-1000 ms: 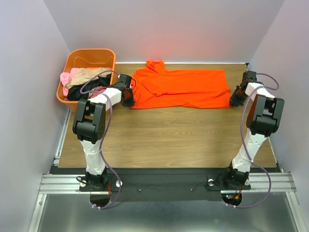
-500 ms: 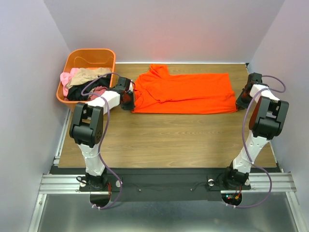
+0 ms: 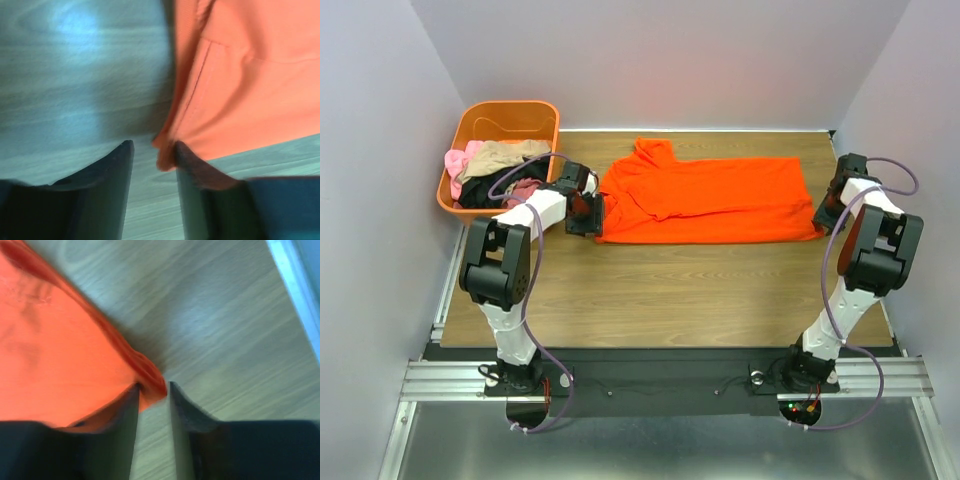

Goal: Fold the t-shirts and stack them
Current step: Fold the tshirt

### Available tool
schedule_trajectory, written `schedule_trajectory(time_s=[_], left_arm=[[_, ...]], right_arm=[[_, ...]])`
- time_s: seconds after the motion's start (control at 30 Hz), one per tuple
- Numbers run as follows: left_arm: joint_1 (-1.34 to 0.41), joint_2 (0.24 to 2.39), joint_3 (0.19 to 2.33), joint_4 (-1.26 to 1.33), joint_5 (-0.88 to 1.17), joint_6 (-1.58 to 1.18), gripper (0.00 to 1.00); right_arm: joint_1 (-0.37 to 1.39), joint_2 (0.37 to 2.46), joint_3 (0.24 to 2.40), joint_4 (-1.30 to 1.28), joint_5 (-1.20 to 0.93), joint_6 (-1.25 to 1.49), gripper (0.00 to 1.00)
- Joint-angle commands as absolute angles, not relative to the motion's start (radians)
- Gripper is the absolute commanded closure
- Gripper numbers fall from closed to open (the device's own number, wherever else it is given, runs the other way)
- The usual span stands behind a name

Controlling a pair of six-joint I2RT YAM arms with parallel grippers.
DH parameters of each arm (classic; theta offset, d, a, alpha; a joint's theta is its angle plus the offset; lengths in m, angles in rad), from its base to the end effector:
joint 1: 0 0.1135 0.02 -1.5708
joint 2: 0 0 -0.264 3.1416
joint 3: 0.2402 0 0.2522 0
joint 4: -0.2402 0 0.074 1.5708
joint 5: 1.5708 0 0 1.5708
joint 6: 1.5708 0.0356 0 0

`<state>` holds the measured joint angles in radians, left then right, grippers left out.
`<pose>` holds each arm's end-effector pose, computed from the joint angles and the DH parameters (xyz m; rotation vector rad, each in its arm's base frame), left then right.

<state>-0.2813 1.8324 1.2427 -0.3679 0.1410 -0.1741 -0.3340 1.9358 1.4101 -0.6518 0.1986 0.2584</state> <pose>0.3715 -0.1125 0.1928 0.1937 2.5455 -0.3580 0.3737 -0.1371 0.1885 0.8524 2.6065 -0.2936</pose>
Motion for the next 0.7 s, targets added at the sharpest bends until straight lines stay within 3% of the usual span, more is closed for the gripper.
schedule_trajectory(time_s=[0.0,0.03,0.13,0.47,0.67], left_arm=[[-0.276,1.741,1.242,-0.445,0.077,-0.164,0.33],[-0.276,1.737,1.253,-0.463,0.069,-0.17,0.26],[-0.276,1.717,1.314,-0.495,0.051,-0.184,0.2],[-0.411,1.764,1.545,-0.511,0.08,-0.261,0.19],[-0.469,1.822,1.528,-0.502,0.106,-0.279,0.18]], right_arm=[[-0.351,1.864,1.425,-0.638,0.281,0.247,0.54],[-0.351,1.846,1.433,-0.64,0.285,0.247,0.41],[-0.35,1.813,1.469,-0.65,0.288,0.25,0.32],[-0.223,1.756,1.555,-0.67,0.173,0.258,0.32],[0.059,1.804,1.562,-0.666,0.095,0.278,0.34]])
